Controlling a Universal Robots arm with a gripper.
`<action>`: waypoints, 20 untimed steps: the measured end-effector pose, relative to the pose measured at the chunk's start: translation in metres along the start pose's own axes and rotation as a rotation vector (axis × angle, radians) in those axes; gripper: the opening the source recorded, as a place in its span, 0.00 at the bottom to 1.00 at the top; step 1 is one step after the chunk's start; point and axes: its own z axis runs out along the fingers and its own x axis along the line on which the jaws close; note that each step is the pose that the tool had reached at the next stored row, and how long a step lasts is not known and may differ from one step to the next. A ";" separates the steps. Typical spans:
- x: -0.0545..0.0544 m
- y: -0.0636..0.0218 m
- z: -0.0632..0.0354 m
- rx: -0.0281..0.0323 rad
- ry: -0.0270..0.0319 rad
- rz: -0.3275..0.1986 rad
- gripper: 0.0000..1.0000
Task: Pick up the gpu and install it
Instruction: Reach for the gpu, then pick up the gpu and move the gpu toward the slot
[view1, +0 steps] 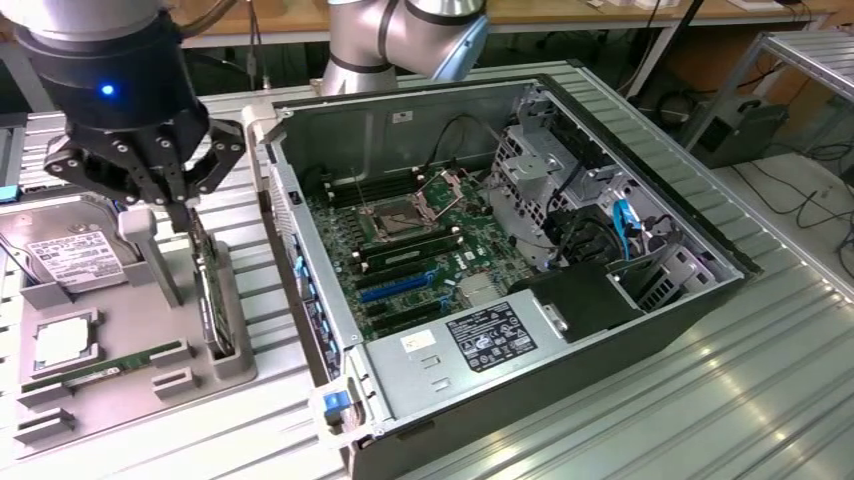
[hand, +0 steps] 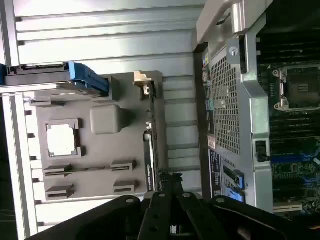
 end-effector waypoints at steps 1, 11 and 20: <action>0.016 -0.0014 0.0086 -0.0001 0.0005 -0.001 0.11; 0.016 -0.0019 0.0310 -0.0005 -0.0065 0.002 0.42; 0.016 -0.0023 0.0448 -0.0013 -0.0207 0.018 0.42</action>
